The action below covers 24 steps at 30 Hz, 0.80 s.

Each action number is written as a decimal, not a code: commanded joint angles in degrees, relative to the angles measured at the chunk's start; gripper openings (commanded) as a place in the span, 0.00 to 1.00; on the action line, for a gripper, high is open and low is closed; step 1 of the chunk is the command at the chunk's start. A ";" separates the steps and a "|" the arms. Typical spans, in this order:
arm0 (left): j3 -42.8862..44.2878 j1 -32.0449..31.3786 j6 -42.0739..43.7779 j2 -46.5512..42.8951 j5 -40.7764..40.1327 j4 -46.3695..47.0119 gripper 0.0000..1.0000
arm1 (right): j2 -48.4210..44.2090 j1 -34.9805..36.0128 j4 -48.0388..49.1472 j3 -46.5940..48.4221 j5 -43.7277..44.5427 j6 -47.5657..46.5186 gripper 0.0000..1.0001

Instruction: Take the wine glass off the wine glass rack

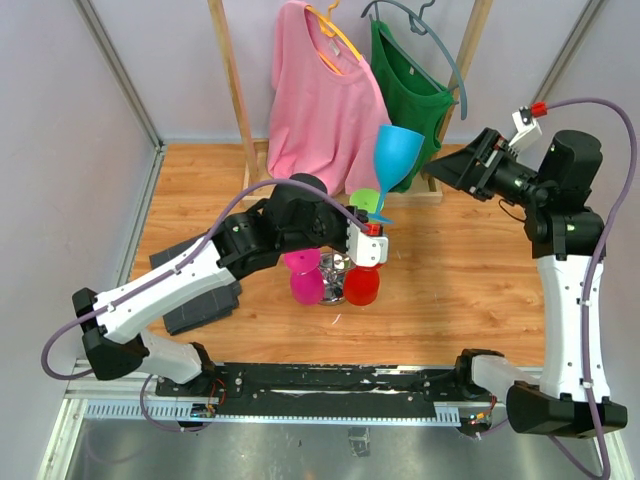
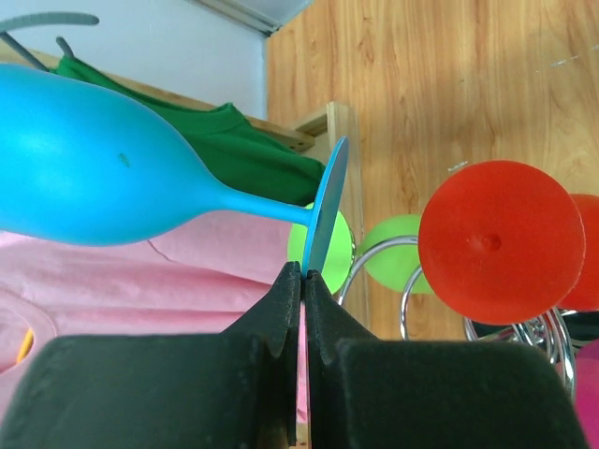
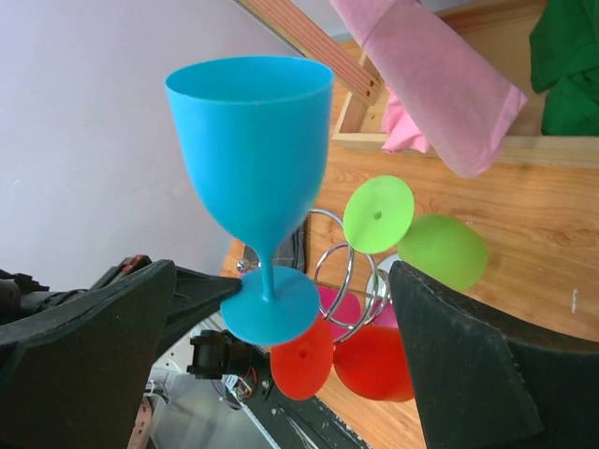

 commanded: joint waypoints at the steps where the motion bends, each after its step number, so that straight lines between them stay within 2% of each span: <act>1: 2.57 -1.38 3.50 0.84 -0.82 4.14 0.00 | 0.89 1.87 5.82 2.06 0.05 2.37 0.99; 5: 1.42 -1.88 5.93 0.76 -0.82 5.26 0.00 | 3.41 1.90 -3.84 12.36 2.16 -6.18 0.98; 9: -2.76 -1.93 12.87 -1.09 1.08 8.22 0.00 | 7.83 1.90 -15.29 24.48 2.59 -16.65 0.99; 14: -7.51 -1.91 19.93 -3.29 7.62 10.85 0.00 | 12.05 1.90 -22.03 34.86 2.80 -26.14 0.99; 18: -8.44 -1.91 20.80 -3.15 10.93 11.12 0.00 | 13.30 1.90 -25.98 37.02 1.71 -30.92 0.99; 20: -8.85 -2.04 21.66 -3.06 11.38 11.79 0.00 | 12.90 1.90 -28.07 35.23 1.60 -32.68 1.00; 24: -9.45 -2.01 24.04 -3.14 12.62 11.91 0.00 | 11.35 1.90 -30.97 31.65 1.92 -35.61 0.95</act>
